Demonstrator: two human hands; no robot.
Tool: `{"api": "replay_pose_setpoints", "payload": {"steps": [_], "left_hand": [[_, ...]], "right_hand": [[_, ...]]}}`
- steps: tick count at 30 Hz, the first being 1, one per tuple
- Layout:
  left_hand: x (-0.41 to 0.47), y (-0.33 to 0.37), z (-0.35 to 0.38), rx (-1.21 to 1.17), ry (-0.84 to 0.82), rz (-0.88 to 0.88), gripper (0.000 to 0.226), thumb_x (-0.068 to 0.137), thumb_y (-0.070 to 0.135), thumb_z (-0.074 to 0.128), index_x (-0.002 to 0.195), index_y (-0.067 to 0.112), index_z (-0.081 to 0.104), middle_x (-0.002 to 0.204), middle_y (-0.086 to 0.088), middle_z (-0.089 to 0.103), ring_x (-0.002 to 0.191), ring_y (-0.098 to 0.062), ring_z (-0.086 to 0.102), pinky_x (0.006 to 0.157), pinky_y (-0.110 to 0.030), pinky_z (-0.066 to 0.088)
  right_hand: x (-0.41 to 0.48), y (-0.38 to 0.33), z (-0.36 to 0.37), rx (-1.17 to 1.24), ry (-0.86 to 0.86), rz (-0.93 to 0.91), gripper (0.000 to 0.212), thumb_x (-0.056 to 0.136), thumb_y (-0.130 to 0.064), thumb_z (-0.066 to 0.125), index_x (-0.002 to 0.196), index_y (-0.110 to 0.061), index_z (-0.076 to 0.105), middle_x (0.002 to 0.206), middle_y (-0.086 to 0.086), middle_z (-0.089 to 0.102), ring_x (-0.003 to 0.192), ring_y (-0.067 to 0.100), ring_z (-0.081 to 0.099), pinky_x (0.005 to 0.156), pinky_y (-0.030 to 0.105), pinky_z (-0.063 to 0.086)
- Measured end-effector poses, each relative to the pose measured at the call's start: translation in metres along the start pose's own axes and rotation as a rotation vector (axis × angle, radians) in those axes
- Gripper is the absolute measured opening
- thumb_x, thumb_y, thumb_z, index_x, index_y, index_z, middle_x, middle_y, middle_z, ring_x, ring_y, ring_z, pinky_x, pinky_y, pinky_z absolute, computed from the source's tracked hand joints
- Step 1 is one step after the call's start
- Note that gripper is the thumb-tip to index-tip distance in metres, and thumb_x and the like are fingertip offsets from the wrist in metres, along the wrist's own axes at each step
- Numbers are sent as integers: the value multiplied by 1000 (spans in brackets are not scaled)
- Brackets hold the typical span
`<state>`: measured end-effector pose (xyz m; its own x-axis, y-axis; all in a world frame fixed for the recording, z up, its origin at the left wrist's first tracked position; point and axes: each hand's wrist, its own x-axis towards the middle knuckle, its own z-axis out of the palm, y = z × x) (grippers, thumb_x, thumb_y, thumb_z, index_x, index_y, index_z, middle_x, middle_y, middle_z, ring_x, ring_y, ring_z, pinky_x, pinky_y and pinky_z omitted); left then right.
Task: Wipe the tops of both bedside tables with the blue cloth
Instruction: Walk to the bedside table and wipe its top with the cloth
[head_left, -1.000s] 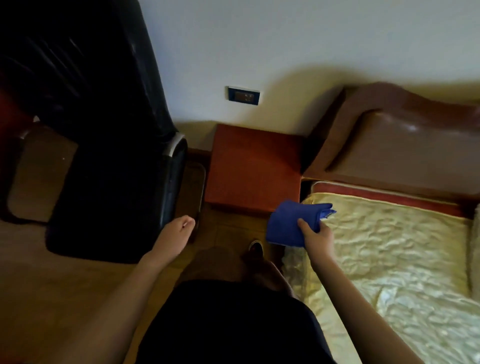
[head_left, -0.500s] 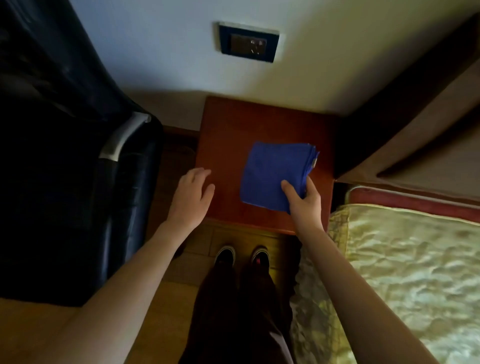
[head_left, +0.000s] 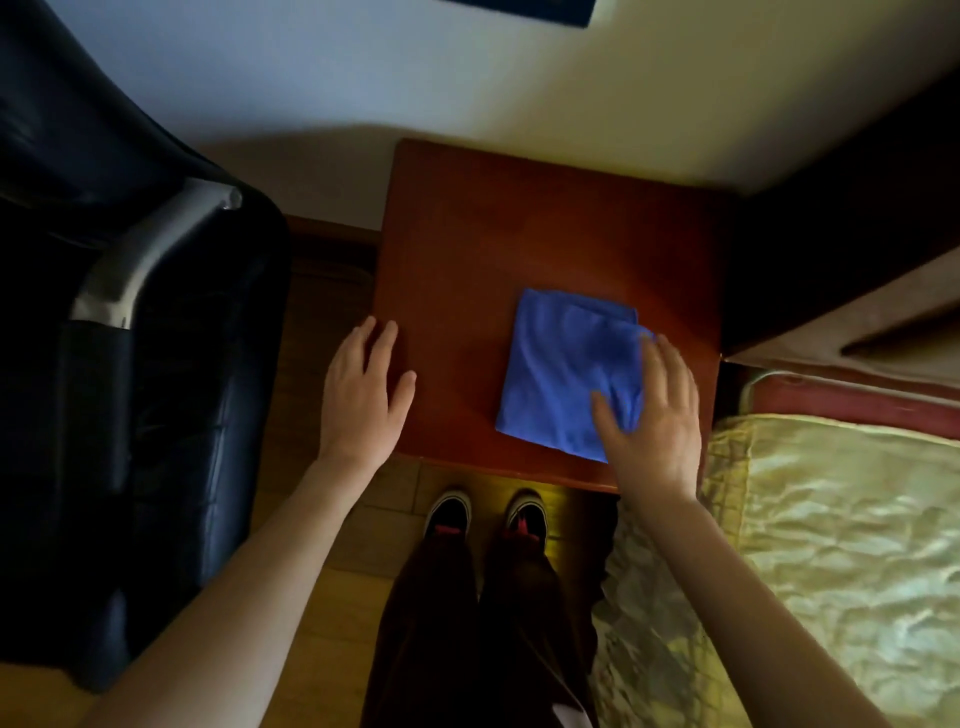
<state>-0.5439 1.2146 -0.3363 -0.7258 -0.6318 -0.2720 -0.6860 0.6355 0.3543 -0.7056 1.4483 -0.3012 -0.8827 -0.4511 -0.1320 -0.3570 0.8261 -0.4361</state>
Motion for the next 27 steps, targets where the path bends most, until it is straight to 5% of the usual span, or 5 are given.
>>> {"api": "replay_pose_setpoints", "payload": {"steps": [8, 13, 20, 24, 27], "left_hand": [[13, -20, 24, -543, -17, -336, 55, 99, 50, 29, 145, 19, 35, 133, -2, 57, 118, -18, 59, 97, -40, 53], [15, -31, 28, -658, -24, -370, 36, 101, 44, 31, 129, 28, 47, 110, 12, 62, 90, 4, 61, 74, -12, 45], [17, -41, 40, -670, 26, -299, 33, 100, 45, 32, 121, 27, 51, 93, 7, 66, 76, -6, 63, 62, -17, 44], [17, -44, 42, -657, 21, -302, 53, 96, 56, 26, 130, 22, 48, 106, 3, 67, 88, -12, 65, 70, -24, 53], [18, -42, 38, -702, 17, -317, 43, 100, 48, 29, 127, 22, 51, 105, 4, 66, 90, -8, 64, 74, -18, 50]], "right_hand": [[23, -25, 70, -374, -308, -331, 84, 84, -70, 35, 153, -25, 17, 162, 6, 12, 149, 31, 0, 121, 52, 4], [30, -78, 107, -367, -316, -698, 70, 90, -66, 34, 151, -33, 22, 160, 1, 18, 149, 32, 7, 120, 52, 10], [158, -169, 142, -360, -201, -615, 64, 91, -61, 28, 149, -37, 25, 160, -3, 20, 149, 29, 11, 120, 49, 7], [206, -196, 149, -361, -172, -538, 63, 90, -61, 25, 148, -37, 29, 161, -4, 19, 149, 29, 10, 120, 49, 6], [183, -188, 146, -355, -142, -516, 61, 92, -59, 25, 149, -37, 25, 161, -3, 18, 149, 29, 8, 120, 51, 6]]}}
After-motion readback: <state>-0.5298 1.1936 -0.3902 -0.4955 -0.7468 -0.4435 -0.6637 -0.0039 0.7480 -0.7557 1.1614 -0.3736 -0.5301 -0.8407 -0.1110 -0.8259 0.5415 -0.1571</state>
